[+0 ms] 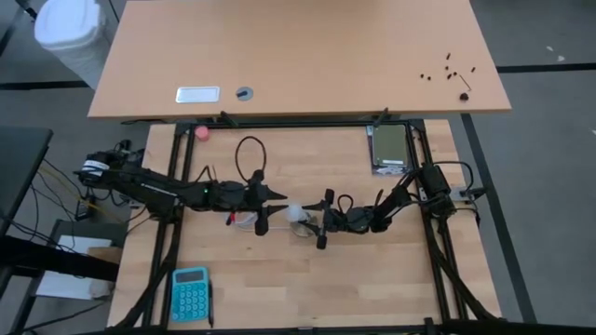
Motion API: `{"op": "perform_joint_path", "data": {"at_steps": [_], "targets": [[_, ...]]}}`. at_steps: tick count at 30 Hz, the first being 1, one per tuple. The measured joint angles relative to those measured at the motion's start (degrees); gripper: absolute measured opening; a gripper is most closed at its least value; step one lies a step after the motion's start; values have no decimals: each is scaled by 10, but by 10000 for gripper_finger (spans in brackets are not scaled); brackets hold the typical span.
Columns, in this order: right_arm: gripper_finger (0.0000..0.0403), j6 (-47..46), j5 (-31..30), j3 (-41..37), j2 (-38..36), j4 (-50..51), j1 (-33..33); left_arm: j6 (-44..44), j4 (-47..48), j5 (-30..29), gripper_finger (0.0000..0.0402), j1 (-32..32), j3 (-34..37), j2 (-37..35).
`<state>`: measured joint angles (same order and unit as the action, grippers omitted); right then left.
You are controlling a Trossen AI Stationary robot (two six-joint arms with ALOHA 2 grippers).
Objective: Screw lightbulb
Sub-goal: Insert the lightbulb into the lamp holder
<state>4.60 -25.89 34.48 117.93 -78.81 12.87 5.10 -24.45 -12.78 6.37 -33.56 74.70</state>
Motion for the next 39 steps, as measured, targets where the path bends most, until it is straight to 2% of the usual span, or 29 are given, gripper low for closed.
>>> {"op": "perform_joint_path", "data": {"at_steps": [10,14,19,25,28,32,34,37,39], "targets": [[226,-10,-2,0,0,0,-3,-19,-19,-6,127,0,0,0],[212,-16,-2,0,0,1,-3,-21,-1,-18,127,0,0,-3],[204,-1,-12,-2,-9,-5,-3,-21,63,-53,127,0,-2,-79],[215,36,-50,-2,-67,16,-4,-6,156,-69,127,9,-2,-183],[219,46,-61,13,-124,113,-6,-4,188,-104,127,29,-2,-204],[219,30,-58,102,-177,387,-12,-19,197,-131,127,52,-1,-208],[218,10,-23,155,-185,486,-19,-23,197,-132,127,56,-1,-207],[218,-29,56,224,-181,568,-35,-30,195,-132,127,60,-1,-207],[218,-50,81,267,-175,630,-42,-32,185,-133,127,64,-1,-207]]}}
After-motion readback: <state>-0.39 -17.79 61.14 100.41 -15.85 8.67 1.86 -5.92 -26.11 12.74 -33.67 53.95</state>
